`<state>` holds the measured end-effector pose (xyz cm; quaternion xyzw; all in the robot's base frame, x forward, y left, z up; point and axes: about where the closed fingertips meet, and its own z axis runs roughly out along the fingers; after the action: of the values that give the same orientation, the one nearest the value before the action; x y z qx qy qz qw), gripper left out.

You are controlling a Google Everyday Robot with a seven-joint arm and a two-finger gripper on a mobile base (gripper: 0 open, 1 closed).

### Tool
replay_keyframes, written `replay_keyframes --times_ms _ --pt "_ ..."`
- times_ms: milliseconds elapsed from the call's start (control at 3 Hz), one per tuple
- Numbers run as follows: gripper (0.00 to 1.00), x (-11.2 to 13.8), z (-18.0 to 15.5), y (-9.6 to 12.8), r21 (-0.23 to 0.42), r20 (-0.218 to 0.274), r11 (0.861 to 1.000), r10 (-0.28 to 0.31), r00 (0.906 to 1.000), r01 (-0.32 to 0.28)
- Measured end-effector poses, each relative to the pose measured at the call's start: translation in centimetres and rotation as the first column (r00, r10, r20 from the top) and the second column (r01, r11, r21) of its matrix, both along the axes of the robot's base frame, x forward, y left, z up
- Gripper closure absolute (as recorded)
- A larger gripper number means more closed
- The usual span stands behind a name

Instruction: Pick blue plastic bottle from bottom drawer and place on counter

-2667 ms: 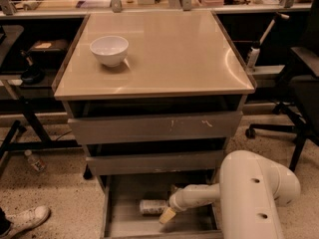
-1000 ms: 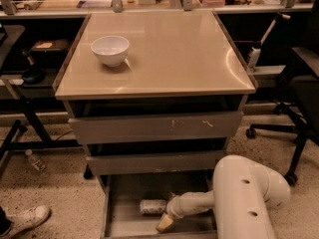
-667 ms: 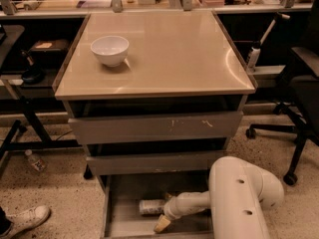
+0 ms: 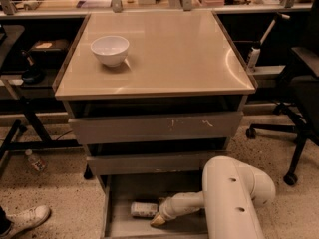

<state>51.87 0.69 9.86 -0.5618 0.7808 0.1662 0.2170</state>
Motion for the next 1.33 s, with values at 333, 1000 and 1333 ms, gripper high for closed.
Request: replay_keyframes --times_ms 333,1000,1333 --pt "0.66 0.00 0.00 0.00 0.000 0.000 1.000 0.000 1.0000 0.000" --pt "1.00 0.00 0.05 0.00 0.000 0.000 1.000 0.000 1.0000 0.000" --pt "1.00 0.00 0.48 0.05 0.000 0.000 1.000 0.000 1.0000 0.000"
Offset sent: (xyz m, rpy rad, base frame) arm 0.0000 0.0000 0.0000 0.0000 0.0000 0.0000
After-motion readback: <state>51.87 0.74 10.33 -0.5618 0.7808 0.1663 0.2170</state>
